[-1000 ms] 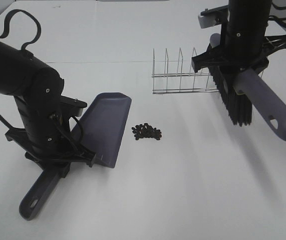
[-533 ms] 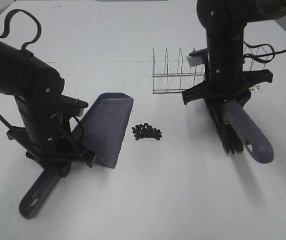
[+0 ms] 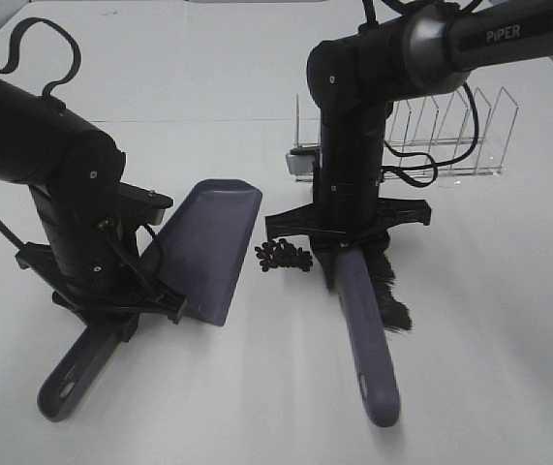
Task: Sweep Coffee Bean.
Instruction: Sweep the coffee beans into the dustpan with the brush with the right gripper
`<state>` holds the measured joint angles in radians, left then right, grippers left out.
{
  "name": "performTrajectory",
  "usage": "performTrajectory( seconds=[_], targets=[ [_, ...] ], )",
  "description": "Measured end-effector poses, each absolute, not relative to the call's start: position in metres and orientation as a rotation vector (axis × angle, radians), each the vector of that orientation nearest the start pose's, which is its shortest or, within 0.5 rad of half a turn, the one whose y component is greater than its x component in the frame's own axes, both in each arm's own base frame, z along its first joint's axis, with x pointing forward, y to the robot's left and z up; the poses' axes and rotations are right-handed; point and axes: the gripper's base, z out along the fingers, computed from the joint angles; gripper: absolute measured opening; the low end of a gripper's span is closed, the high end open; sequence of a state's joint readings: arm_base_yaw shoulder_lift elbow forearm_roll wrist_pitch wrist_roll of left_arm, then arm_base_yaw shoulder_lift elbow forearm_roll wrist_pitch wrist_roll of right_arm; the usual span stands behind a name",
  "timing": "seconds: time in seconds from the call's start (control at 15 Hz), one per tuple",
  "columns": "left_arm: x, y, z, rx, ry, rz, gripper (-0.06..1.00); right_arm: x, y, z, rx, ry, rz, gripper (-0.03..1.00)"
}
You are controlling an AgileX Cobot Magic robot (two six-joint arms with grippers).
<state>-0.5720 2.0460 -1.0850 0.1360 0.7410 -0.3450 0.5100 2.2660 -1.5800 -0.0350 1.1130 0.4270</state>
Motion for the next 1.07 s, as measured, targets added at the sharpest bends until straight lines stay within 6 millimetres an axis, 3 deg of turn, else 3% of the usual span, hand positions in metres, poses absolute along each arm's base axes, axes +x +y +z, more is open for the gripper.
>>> performTrajectory(
  seconds=[0.4, 0.47, 0.6, 1.07],
  targets=[
    [0.289, -0.176, 0.088, 0.529, 3.085, 0.149, 0.33, 0.381, 0.235, 0.098, -0.047, 3.253, 0.198, 0.3],
    [0.289, -0.176, 0.088, 0.529, 3.084, 0.149, 0.33, 0.387, 0.249, 0.101, -0.007, 3.241, 0.382, 0.3],
    [0.289, -0.176, 0.088, 0.529, 3.084, 0.149, 0.33, 0.392, 0.261, 0.107, 0.046, 3.198, 0.572, 0.3],
    [0.289, -0.176, 0.088, 0.528, 3.085, 0.148, 0.33, 0.39, 0.268, 0.111, 0.038, 3.189, 0.709, 0.3]
  ],
)
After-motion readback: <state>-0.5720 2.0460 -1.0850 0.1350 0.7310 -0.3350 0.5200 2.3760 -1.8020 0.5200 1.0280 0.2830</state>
